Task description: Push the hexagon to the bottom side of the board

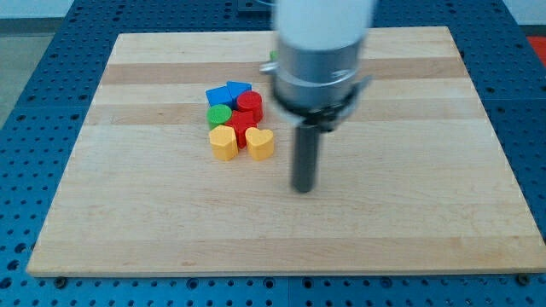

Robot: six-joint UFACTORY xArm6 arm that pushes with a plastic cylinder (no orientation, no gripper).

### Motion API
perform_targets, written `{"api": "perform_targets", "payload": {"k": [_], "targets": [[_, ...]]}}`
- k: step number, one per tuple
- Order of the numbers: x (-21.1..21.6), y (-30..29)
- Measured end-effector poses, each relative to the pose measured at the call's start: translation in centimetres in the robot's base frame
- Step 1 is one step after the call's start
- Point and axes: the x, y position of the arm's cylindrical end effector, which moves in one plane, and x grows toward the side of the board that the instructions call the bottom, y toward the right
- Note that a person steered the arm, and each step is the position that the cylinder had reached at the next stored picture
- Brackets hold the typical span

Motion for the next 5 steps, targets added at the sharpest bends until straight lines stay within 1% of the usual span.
{"api": "perform_targets", "payload": {"k": [1, 2, 3, 4, 5], "targets": [[1.5, -10.8], [-0.3, -19.4], [-5.2, -24.5], [-8.7, -25.2], [-9.0, -22.5]]}}
